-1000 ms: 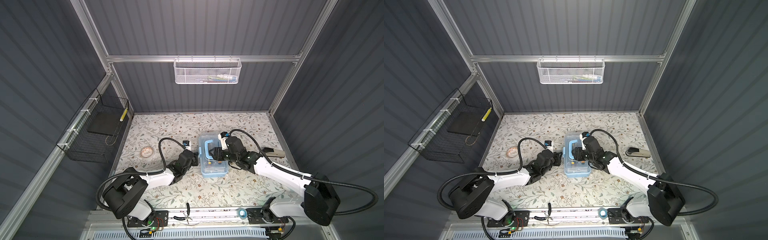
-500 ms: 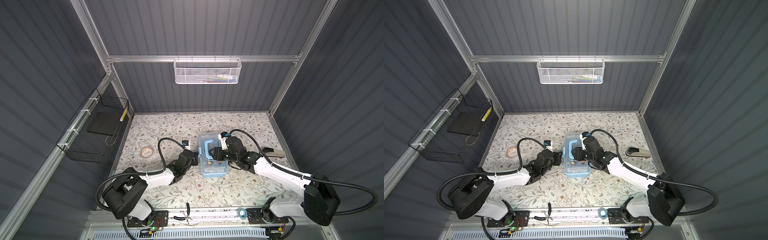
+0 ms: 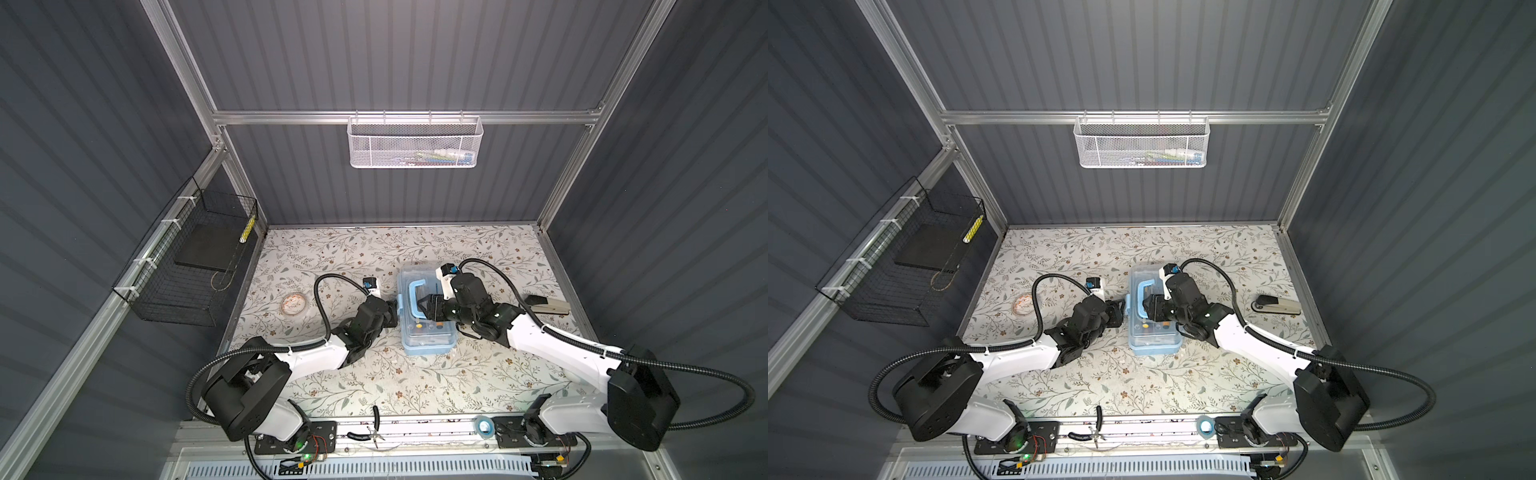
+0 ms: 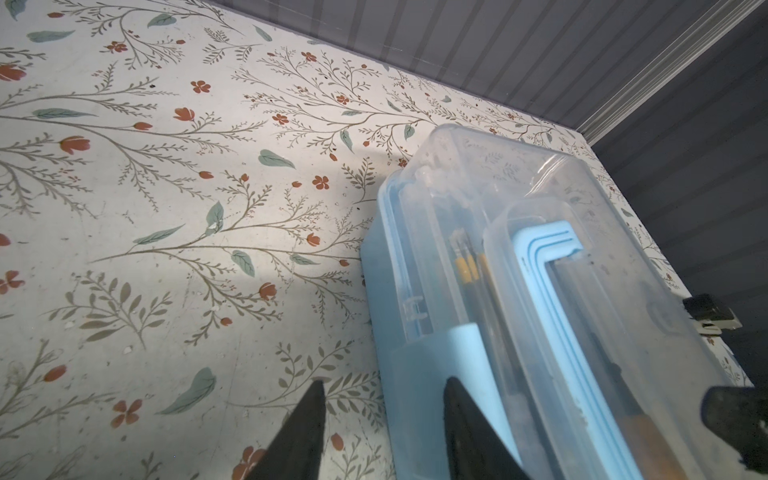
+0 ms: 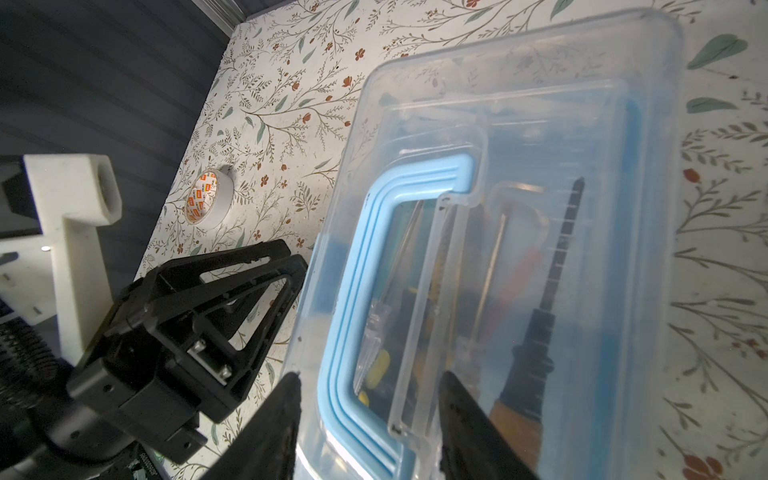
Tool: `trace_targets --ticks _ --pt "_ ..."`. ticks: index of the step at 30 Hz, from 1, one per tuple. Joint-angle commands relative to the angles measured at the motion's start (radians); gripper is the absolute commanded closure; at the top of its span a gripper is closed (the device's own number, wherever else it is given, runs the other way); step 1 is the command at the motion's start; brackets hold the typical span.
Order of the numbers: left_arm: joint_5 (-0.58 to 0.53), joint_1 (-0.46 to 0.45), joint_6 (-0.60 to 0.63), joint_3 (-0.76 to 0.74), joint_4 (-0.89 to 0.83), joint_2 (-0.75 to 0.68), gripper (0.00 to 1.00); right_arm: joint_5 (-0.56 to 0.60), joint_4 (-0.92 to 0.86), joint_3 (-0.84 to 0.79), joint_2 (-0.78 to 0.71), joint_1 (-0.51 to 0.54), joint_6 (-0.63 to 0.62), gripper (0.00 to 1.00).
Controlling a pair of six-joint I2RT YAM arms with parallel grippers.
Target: Pack the tool kit
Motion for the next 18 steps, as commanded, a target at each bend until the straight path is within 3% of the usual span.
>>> trace_targets --ticks 1,18 --pt "0.027 -0.002 -0.023 0.027 0.021 0.016 0.53 -0.016 -0.044 -0.009 0.023 0.003 0.002 0.45" --pt "0.099 -0.002 -0.073 0.031 0.037 0.035 0.54 -0.024 -0.046 0.008 0.06 0.011 -0.003 0.45"
